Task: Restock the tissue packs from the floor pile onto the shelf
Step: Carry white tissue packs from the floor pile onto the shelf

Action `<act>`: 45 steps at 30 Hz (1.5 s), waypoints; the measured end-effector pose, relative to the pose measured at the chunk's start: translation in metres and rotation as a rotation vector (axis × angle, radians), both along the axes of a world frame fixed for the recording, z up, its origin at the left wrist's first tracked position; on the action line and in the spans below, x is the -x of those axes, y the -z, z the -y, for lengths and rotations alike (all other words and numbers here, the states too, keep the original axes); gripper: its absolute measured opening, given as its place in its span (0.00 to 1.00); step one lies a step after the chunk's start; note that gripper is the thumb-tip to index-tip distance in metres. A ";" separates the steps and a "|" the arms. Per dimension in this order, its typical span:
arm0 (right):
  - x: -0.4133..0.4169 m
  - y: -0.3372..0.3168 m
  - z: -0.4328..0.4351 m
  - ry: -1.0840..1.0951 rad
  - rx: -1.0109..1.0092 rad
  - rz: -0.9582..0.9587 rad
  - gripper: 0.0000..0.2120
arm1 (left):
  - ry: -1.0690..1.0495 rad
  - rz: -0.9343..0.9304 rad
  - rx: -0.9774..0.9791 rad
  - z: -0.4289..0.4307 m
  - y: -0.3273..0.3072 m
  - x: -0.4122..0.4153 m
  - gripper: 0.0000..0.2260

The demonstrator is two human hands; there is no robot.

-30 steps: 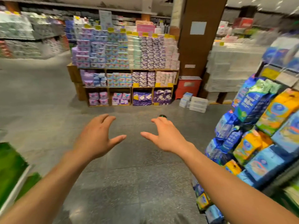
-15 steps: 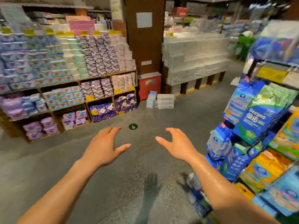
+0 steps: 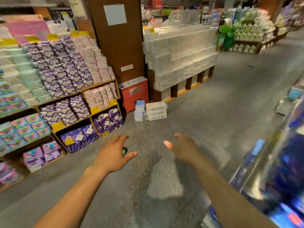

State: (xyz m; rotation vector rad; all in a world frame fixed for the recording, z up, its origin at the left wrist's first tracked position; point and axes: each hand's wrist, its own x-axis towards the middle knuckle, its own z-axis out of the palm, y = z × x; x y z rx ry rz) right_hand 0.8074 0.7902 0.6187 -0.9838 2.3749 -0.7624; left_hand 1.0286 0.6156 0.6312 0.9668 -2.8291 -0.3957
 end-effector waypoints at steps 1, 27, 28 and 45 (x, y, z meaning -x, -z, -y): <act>0.020 -0.004 0.023 -0.014 -0.014 -0.008 0.37 | -0.010 0.002 -0.012 0.026 -0.002 0.020 0.37; 0.568 0.032 0.553 0.136 -0.248 -0.101 0.38 | 0.148 0.097 -0.148 0.620 0.063 0.608 0.36; 0.591 0.036 0.569 0.134 -0.261 -0.098 0.38 | 0.159 0.107 -0.151 0.635 0.067 0.630 0.36; 0.928 0.150 0.866 -0.058 -0.365 -0.097 0.34 | -0.089 0.203 -0.336 0.870 0.187 0.907 0.36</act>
